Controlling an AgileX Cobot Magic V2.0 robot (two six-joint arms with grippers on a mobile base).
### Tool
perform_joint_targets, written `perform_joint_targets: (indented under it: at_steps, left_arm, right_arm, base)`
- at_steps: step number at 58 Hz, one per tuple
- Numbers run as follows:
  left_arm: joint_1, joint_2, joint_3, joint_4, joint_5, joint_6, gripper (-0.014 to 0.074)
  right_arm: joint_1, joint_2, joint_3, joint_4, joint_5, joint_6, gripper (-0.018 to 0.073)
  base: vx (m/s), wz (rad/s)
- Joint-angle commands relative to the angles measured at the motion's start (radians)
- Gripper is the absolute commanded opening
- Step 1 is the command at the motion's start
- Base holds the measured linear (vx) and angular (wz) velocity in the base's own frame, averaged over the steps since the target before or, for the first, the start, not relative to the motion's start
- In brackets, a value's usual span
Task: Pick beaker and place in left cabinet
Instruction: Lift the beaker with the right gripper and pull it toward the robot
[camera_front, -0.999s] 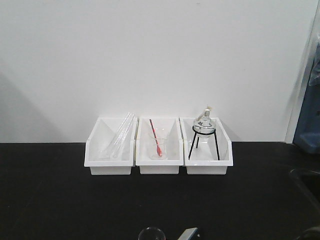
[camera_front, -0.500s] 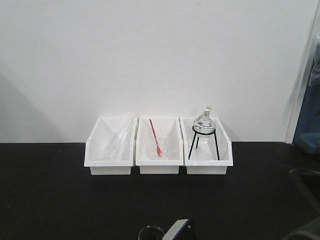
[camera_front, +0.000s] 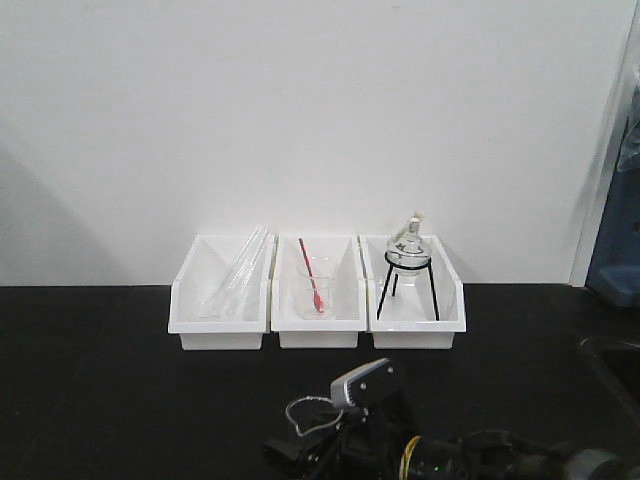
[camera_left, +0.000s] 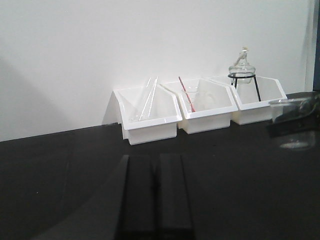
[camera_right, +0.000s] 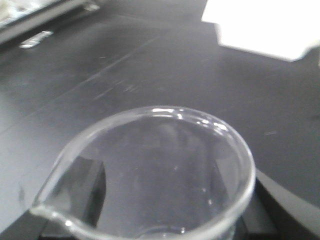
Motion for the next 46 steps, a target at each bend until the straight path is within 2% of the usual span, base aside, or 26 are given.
perform_joint_targets:
  at_steps: [1,9,17,18,33,46]
  left_arm:
    - [-0.003,-0.019,0.016,-0.007,-0.084,-0.004,0.0001]
    - [-0.003,-0.019,0.016,-0.007,-0.084,-0.004,0.0001]
    - [-0.003,-0.019,0.016,-0.007,-0.084,-0.004,0.0001]
    - [-0.003,-0.019,0.016,-0.007,-0.084,-0.004,0.0001]
    - [-0.003,-0.019,0.016,-0.007,-0.084,-0.004,0.0001]
    - [-0.003,-0.019,0.016,-0.007,-0.084,-0.004,0.0001]
  right_arm:
    - [-0.004,-0.179,-0.019,-0.101,0.12,0.132,-0.0004]
    - [-0.003,-0.394,0.02,-0.294,0.314,0.355,-0.0004]
    - [-0.003,-0.602,0.121,-0.438,0.422,0.475,-0.0004]
    - [-0.003,-0.778,0.226,-0.464,0.485,0.523,-0.0004]
    - [-0.003,-1.087,0.418,-0.465,0.664,0.531,-0.0004]
    - [-0.003,-1.205,0.502,-0.476,0.684,0.53,-0.0004]
  base:
    - [0.0,0.0]
    - [0.0,0.0]
    - [0.0,0.0]
    - [0.0,0.0]
    - [0.0,0.0]
    - [0.0,0.0]
